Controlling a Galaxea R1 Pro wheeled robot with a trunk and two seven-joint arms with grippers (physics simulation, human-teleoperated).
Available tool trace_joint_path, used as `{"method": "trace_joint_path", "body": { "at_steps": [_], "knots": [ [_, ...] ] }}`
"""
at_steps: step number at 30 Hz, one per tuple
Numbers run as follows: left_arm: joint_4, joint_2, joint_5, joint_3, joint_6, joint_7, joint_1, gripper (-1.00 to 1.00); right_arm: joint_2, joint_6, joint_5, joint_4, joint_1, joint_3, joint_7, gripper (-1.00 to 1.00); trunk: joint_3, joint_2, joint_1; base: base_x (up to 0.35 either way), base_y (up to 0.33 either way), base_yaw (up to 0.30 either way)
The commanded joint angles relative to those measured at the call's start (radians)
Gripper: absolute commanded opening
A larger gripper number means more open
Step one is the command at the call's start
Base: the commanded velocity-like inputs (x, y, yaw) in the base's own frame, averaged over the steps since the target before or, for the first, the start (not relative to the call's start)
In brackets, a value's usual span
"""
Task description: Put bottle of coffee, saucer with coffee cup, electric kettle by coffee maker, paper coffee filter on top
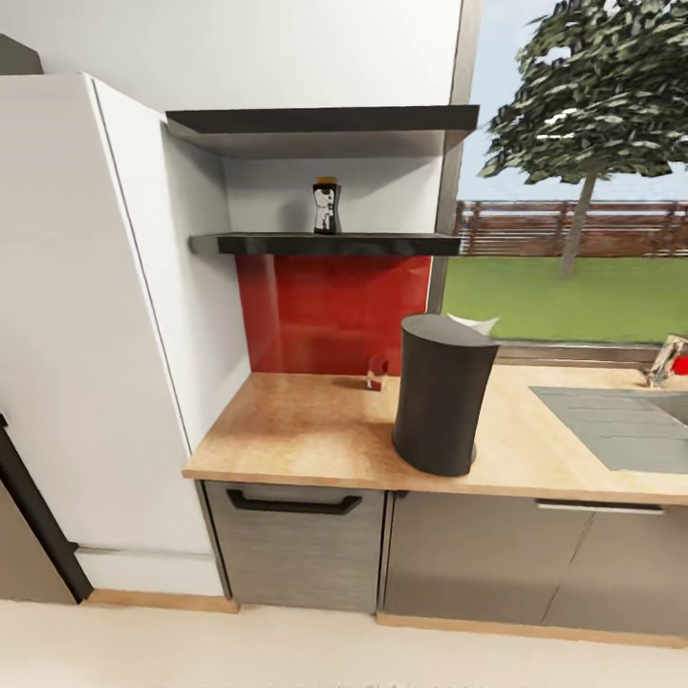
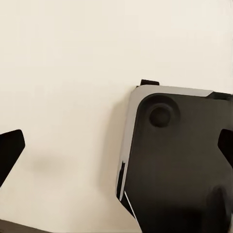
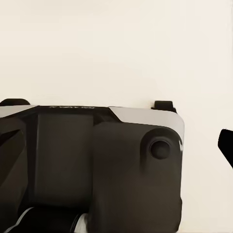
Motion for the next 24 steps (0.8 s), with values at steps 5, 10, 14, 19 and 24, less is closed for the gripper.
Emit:
{"method": "trace_joint_path", "body": {
  "at_steps": [5, 10, 14, 19, 24],
  "knots": [
    [-0.003, 0.002, 0.006, 0.002, -0.002, 0.0, -0.001, 1.0, 0.0, 0.004, 0.01, -0.002, 0.0, -0.009, 0.003, 1.0, 0.0, -0.001, 0.0, -0.186, 0.001, -0.061],
    [-0.005, 0.003, 0.002, 0.0, -0.003, -0.001, -0.004, 1.0, 0.0, 0.003, 0.01, -0.002, 0.0, -0.009, 0.003, 1.0, 0.0, -0.001, 0.0, -0.045, 0.0, -0.008],
    [-0.064, 0.002, 0.0, -0.005, -0.005, -0.003, -0.028, 1.0, 0.005, 0.005, 0.011, -0.002, 0.0, -0.008, 0.003, 1.0, 0.0, -0.001, 0.0, -0.003, 0.0, -0.001],
    [-0.587, -0.005, 0.001, -0.005, -0.002, -0.005, -0.037, 1.0, -0.012, 0.001, 0.012, -0.002, 0.0, -0.009, 0.001, 1.0, 0.0, -0.001, 0.0, 0.0, 0.0, 0.0],
    [-0.821, -0.011, 0.003, -0.004, 0.0, -0.005, -0.038, 1.0, -0.015, -0.001, 0.012, -0.002, 0.0, -0.009, 0.0, 1.0, 0.0, -0.001, 0.0, 0.0, 0.0, 0.0]
  ]
}}
